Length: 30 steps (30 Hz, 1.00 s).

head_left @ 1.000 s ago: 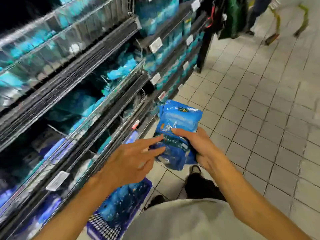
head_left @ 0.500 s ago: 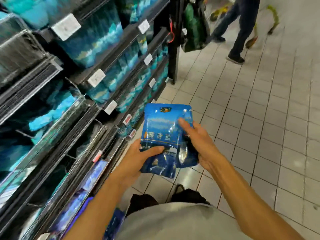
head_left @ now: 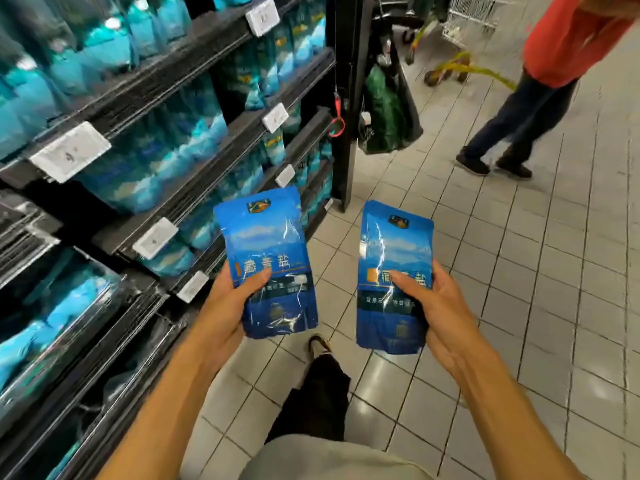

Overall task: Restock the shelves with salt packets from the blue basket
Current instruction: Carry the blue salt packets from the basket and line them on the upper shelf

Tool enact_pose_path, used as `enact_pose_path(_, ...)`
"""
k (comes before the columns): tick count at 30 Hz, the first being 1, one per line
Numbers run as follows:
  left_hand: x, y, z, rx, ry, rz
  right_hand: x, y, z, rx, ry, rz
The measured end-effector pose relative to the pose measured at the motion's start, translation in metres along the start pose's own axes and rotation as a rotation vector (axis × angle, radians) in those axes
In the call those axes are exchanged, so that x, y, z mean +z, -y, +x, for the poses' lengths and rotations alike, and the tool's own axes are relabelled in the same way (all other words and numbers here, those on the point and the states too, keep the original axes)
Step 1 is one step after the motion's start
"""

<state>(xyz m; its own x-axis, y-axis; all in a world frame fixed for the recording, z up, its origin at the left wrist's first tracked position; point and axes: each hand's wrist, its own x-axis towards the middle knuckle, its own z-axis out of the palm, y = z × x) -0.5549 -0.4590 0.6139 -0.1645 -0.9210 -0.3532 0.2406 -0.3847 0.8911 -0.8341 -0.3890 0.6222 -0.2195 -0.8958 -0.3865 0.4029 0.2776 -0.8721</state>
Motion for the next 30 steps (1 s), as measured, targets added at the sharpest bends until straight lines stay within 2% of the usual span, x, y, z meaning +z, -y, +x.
enact_pose_path(6, 0.026, -0.033, 0.106, 0.046, -0.047, 0.022, 0.02, 0.043, 0.093, -0.033, -0.021, -0.019)
enact_pose_path(14, 0.05, -0.123, 0.212, 0.294, -0.138, 0.166, 0.063, 0.122, 0.21, -0.121, 0.052, -0.046)
enact_pose_path(23, 0.069, -0.224, 0.263, 0.56, -0.389, 0.23, 0.133, 0.217, 0.326, -0.267, 0.32, -0.116)
enact_pose_path(30, 0.109, -0.31, 0.281, 0.805, -0.554, 0.178, 0.209, 0.321, 0.42, -0.426, 0.712, -0.089)
